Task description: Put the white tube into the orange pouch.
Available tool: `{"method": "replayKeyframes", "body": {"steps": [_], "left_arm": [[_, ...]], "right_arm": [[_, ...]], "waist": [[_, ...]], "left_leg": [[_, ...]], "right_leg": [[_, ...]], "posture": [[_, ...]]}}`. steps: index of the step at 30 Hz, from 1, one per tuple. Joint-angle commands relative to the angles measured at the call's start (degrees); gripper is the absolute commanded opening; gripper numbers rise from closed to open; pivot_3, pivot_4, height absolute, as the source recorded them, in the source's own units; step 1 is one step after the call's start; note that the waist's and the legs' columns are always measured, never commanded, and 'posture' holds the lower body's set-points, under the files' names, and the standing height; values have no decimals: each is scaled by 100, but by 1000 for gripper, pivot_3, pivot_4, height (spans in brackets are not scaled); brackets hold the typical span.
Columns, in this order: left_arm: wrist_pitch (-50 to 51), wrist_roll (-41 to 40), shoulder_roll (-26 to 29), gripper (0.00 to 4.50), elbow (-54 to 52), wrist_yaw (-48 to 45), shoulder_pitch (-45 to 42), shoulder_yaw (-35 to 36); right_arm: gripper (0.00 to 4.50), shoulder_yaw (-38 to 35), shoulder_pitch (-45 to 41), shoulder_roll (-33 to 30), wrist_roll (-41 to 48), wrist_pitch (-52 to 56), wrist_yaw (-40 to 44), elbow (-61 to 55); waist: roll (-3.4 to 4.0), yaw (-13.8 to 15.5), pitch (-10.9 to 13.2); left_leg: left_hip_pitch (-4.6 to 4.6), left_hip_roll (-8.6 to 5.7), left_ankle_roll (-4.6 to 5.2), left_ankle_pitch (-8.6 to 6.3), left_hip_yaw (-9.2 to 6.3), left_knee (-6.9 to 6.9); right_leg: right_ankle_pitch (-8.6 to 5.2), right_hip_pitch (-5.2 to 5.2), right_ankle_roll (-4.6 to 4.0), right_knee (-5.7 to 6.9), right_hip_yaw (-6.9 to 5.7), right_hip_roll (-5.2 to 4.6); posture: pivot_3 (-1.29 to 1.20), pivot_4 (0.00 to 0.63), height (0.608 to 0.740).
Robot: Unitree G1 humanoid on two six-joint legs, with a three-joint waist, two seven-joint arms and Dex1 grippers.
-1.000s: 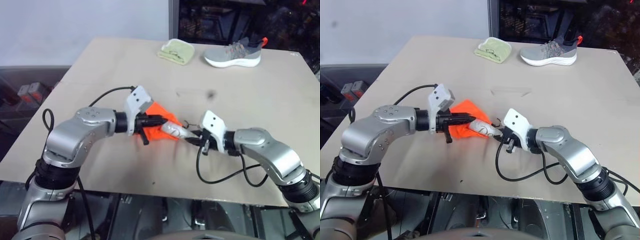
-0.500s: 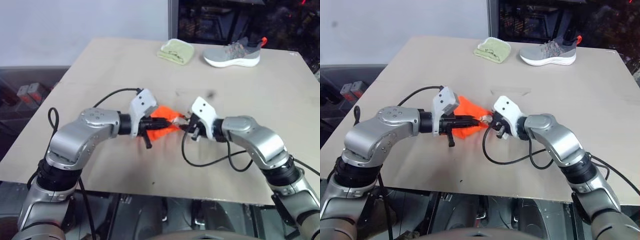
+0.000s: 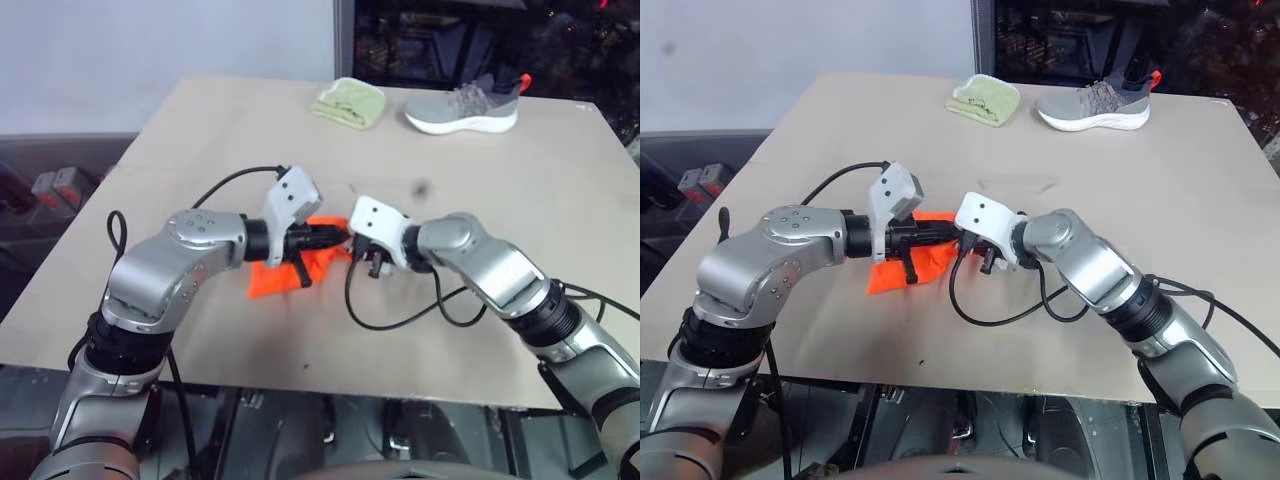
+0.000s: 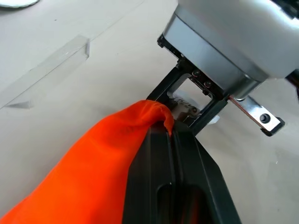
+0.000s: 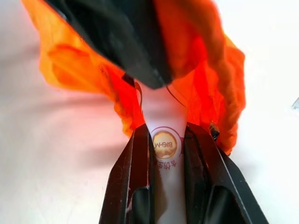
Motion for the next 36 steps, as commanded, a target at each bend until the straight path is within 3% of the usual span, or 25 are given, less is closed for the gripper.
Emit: {"method": "replayKeyframes", "body": {"steps": [1,4,7,11,14,16,18,24,31,33,36], "left_arm": [[-175,17,59,0,-108,-48,26,114],[-229,29,49,0,-60,-55,65,101],[-210,-49,-22,0,-43,-24,84,149],[-257,-242,-152,0,73,-30,233,390],[-312,-290,-150,0,119,-105,367,502],[-359,-283,-156,0,190,-113,424,563],[-548,-192,-149,0,363,-175,472,602],[-1374,-20,-101,0,1243,-633,439,748],[-932,-1061,-308,0,1711,-968,-55,1495],[-811,-1270,-318,0,1755,-1025,-176,1613],[-390,-1742,-300,0,1946,-1090,-659,1809]], "right_arm": [[611,-193,-187,112,-134,-781,213,34],[611,-251,-195,433,-196,-1467,263,326],[611,-13,-210,589,-721,-2829,209,996],[611,-129,-186,1050,-792,-3611,274,1946],[1660,-159,-154,1056,-956,-4074,418,2189],[2594,-345,-68,1082,-1019,-4204,254,2098],[3484,-589,58,1004,-929,-4025,247,1800],[3484,-1587,742,602,209,-1739,557,115],[3484,-2607,1253,857,1057,603,-312,-949],[3484,-2798,1276,1121,1208,1033,-630,-1034],[3484,-2685,1225,1107,1072,656,-745,-1069]], "waist": [[0,-37,0],[-1,-70,0],[-1,-69,1],[-3,-66,1],[-3,-60,3],[-2,-59,3],[-3,-58,3],[-3,-52,3],[-4,-63,2],[-3,-74,3],[-5,-55,4]], "left_leg": [[1,0,0,0,0,0],[1,0,0,0,3,0],[6,4,-1,0,5,0],[6,-1,0,1,8,1],[7,0,2,2,10,1],[7,0,1,2,9,1],[7,0,-1,1,10,1],[7,1,-3,0,9,1],[7,10,-3,-1,4,0],[7,10,-3,-1,6,0],[3,7,-1,0,3,1]], "right_leg": [[0,1,1,0,0,0],[2,0,4,1,2,2],[2,1,5,3,3,3],[2,3,5,3,3,6],[3,2,5,5,4,8],[4,2,4,5,3,7],[4,2,4,5,3,3],[9,3,-11,5,3,-6],[7,1,-25,4,6,-11],[10,1,-21,4,6,-10],[8,1,-5,4,-1,-2]], "posture": [[0,150,740],[0,150,740],[0,150,740],[0,150,740],[0,150,740],[0,150,740],[0,150,740],[0,150,740],[0,150,740],[0,150,740],[0,150,740]]}}
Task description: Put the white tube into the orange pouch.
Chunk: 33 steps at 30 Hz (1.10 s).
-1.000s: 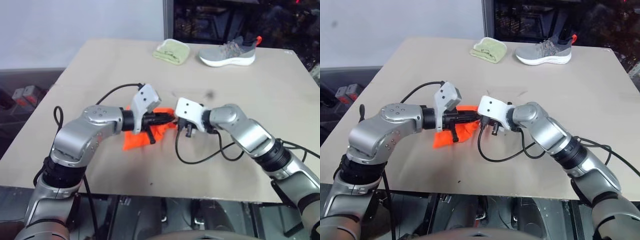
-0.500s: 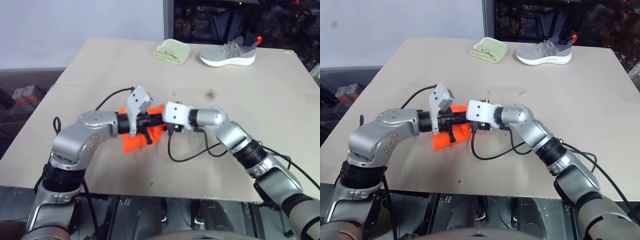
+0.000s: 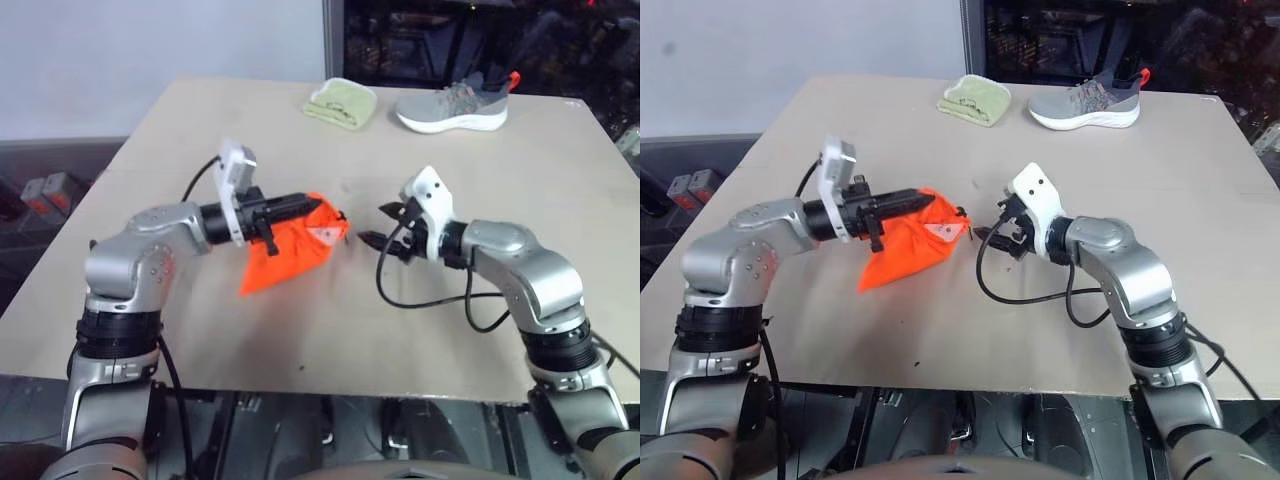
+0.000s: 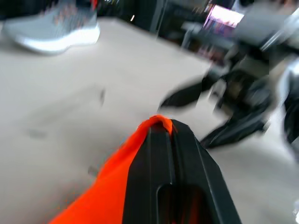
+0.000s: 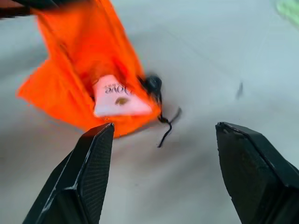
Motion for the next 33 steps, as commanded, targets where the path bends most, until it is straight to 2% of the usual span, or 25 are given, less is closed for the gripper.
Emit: {"method": "replayKeyframes", "body": {"steps": [1,8,14,18,24,33], "left_arm": [[241,-457,91,0,-8,-153,-447,322],[322,-470,153,0,-185,-174,-326,237],[303,-436,149,0,-402,-140,-225,147],[337,-491,128,0,-477,-84,-206,169],[338,-442,159,0,-441,-113,-218,140],[339,-417,176,0,-402,-217,-277,59]], "right_arm": [[3484,-4,-126,-84,-189,-652,-151,-265],[3484,1161,-285,-1189,-1606,-2935,310,135],[3484,1124,-339,-1476,-1865,-4022,623,452],[3484,917,-104,-1552,-1335,-3654,1065,222],[3484,964,263,-1704,-1418,-3595,1220,219],[3484,992,147,-1256,-1347,-3871,1211,955]], "waist": [[0,7,1],[0,-17,2],[-2,-14,3],[-5,5,5],[-4,0,5],[-4,-5,5]], "left_leg": [[0,-2,0,0,-1,0],[3,-18,2,-1,3,-3],[3,-11,3,1,4,-2],[3,-11,2,1,2,-2],[3,-11,3,1,1,-1],[5,-8,3,1,2,1]], "right_leg": [[-4,1,7,0,-1,0],[-9,0,9,-1,4,0],[-8,0,10,-2,5,2],[-9,2,9,-2,3,1],[-9,3,8,-1,3,0],[-9,3,9,-1,4,2]], "posture": [[0,150,740],[0,150,740],[0,150,740],[0,150,740],[0,150,740],[0,150,740]]}}
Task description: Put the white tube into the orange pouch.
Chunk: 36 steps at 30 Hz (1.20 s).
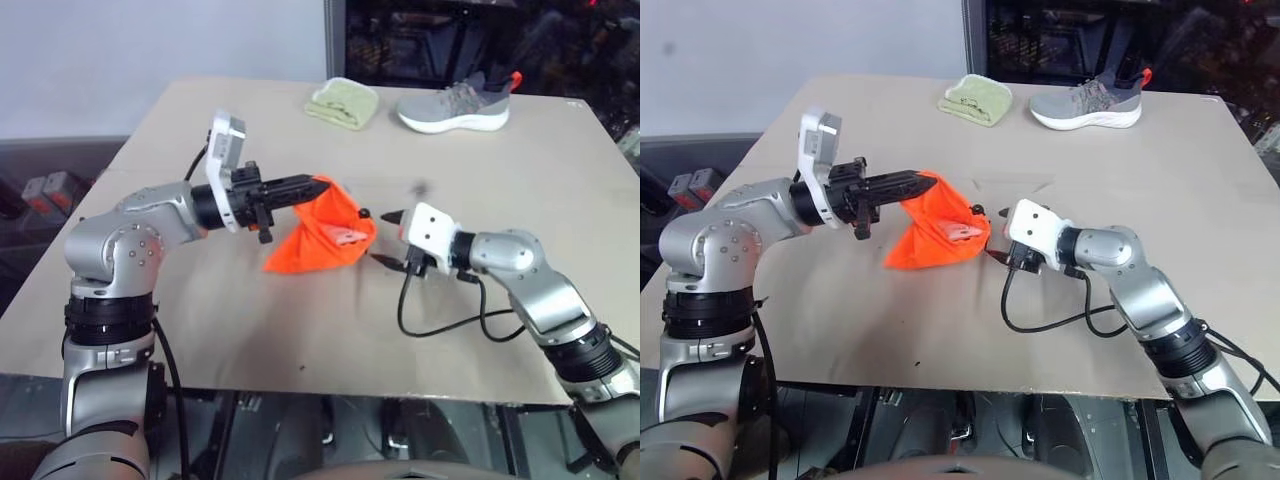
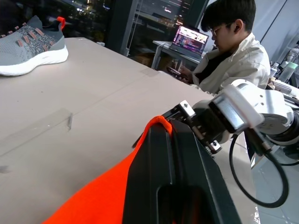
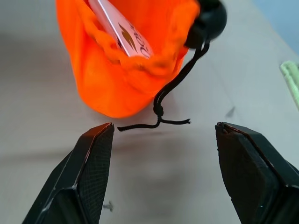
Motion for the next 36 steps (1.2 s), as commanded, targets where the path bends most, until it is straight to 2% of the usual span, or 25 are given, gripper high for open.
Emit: {"method": "replayKeyframes", "body": {"steps": [1,3,6,11,12,22,30,35,36], "left_arm": [[-49,-69,72,0,-136,-114,-129,9],[-77,-42,94,0,-138,-156,-122,-15],[-110,-18,122,0,-156,-186,-102,-35],[-168,29,152,0,-176,-186,-30,-19],[-190,48,147,0,-173,-187,-12,-24],[-349,162,-12,0,93,-221,-129,-103],[-291,139,28,0,683,-362,-426,-23],[-331,264,167,0,996,-613,-467,-85],[-358,317,206,0,1036,-686,-459,-120]], "right_arm": [[3484,-82,-237,147,-7,-326,54,299],[3484,-54,-367,231,-53,-490,112,618],[2658,-36,-479,236,-61,-678,267,862],[402,-249,-356,75,229,-504,580,473],[101,-357,-267,3,426,-322,666,234],[101,-937,172,-191,1382,732,665,-816],[101,-752,271,-18,997,899,46,-654],[2320,-810,368,572,924,1076,-652,-527],[2320,-821,378,681,946,1122,-733,-510]], "waist": [[0,-1,0],[0,2,0],[0,4,0],[1,4,0],[1,9,1],[0,11,0],[0,10,0],[0,-1,0],[0,0,0]], "left_leg": [[0,-1,0,0,1,0],[0,-2,0,0,1,0],[0,-3,0,0,1,1],[0,-3,4,2,1,0],[-1,-3,3,1,1,0],[3,2,-2,-1,-3,1],[2,0,1,-1,-1,2],[2,4,1,0,0,2],[2,4,1,1,0,2]], "right_leg": [[0,0,0,0,0,0],[0,0,0,0,-1,1],[0,0,0,1,-1,1],[2,0,2,1,0,2],[2,0,2,1,-1,1],[-3,2,-6,1,1,-8],[-2,2,-4,1,0,-4],[0,0,-1,2,1,-3],[2,0,1,3,1,-1]], "posture": [[0,150,740],[0,150,740],[0,150,740],[0,150,740],[0,150,740],[0,150,740],[0,150,740],[0,150,740],[0,150,740]]}}
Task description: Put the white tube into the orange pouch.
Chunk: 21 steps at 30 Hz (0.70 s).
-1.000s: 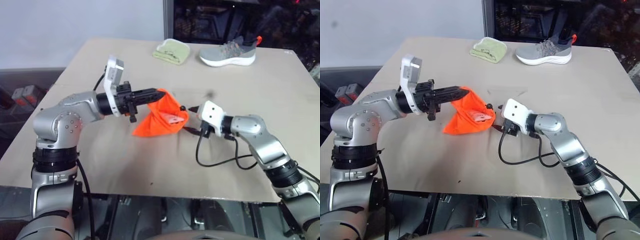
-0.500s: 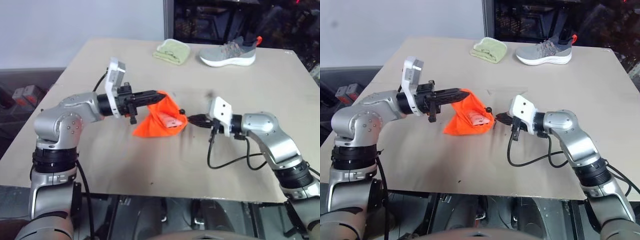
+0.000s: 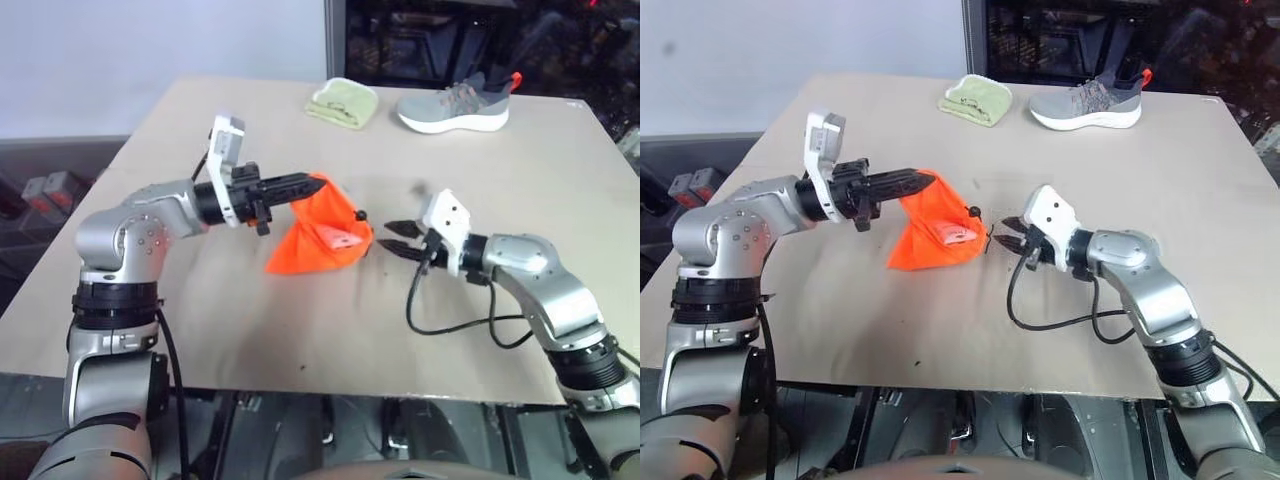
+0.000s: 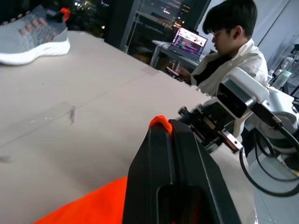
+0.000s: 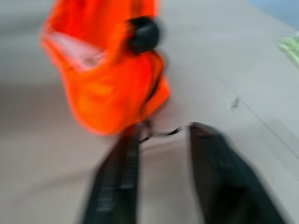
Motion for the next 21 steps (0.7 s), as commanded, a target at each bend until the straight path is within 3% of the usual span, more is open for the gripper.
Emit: {"method": "replayKeyframes", "body": {"steps": [1,13,21], "left_arm": [[-192,109,192,0,78,-267,-151,40],[-267,267,212,0,-19,-414,-46,63],[-155,147,217,0,-359,-266,222,180]], "right_arm": [[2320,-99,-5,246,50,93,-328,-43],[2320,102,-234,946,-35,-126,-641,300],[2320,-219,-190,1495,-38,-347,-1275,411]], "waist": [[0,0,0],[0,-8,0],[0,-4,0]], "left_leg": [[0,0,0,0,0,0],[0,-2,-1,-1,-1,0],[0,-3,-3,-2,0,0]], "right_leg": [[0,0,0,0,-1,1],[-1,1,-2,0,-1,0],[0,1,-2,0,0,0]], "posture": [[0,150,740],[0,150,740],[0,150,740]]}}
